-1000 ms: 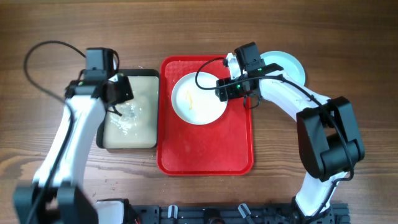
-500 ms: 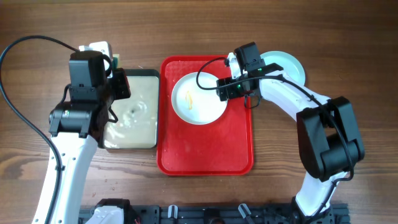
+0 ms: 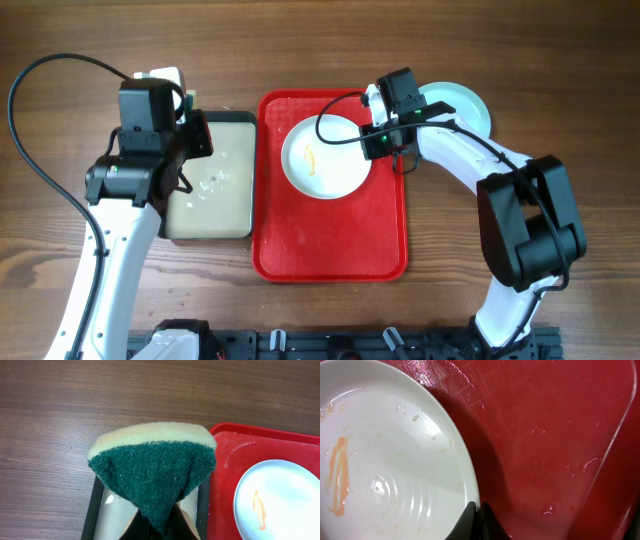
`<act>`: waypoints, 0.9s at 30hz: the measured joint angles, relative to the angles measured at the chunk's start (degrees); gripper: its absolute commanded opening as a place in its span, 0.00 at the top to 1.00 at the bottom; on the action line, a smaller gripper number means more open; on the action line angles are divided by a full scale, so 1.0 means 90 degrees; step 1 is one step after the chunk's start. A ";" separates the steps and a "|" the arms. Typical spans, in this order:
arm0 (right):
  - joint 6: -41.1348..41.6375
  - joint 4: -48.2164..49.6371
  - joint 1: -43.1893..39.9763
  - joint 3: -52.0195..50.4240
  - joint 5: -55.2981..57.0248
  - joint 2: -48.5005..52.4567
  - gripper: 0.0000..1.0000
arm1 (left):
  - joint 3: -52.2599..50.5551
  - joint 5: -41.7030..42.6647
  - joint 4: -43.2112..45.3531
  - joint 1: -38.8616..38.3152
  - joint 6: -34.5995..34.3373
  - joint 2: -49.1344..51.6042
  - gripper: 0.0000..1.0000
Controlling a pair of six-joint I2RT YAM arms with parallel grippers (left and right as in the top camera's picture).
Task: Clean dirty plates on tray and stack at the side
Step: 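Lift the sponge with the left gripper and move it toward the plate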
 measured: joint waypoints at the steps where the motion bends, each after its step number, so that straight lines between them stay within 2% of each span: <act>1: 0.0000 0.0000 0.0000 0.0000 0.0000 0.0000 0.96 | 0.0000 0.0000 0.0000 0.0000 0.0000 0.0002 0.96; 4: 0.0053 0.0000 0.0000 0.0000 0.0000 0.0000 0.96 | 0.0000 0.0002 0.0002 0.0000 0.0000 0.0034 0.96; 14: 0.1311 -0.0002 0.0000 0.0000 -0.0440 0.0000 0.96 | 0.0000 0.0032 0.0000 0.0000 0.0000 0.0384 0.96; 22: 0.1525 -0.0070 -0.0231 0.0000 -0.0583 0.0000 0.95 | 0.0000 0.0036 -0.0024 0.0000 0.0000 0.0384 0.96; 23: 0.1542 -0.0078 -0.0294 0.0000 -0.0583 0.0000 0.92 | 0.0000 0.0051 -0.0022 0.0000 0.0000 0.0384 0.96; 25: 0.1564 -0.0097 -0.0342 0.0002 -0.0585 0.0000 0.80 | 0.0000 0.0053 -0.0024 0.0000 0.0000 0.0384 0.96; 27: 0.1608 -0.0104 -0.0338 0.0000 -0.0597 0.0000 0.72 | 0.0000 0.0053 -0.0022 0.0000 0.0000 0.0384 0.96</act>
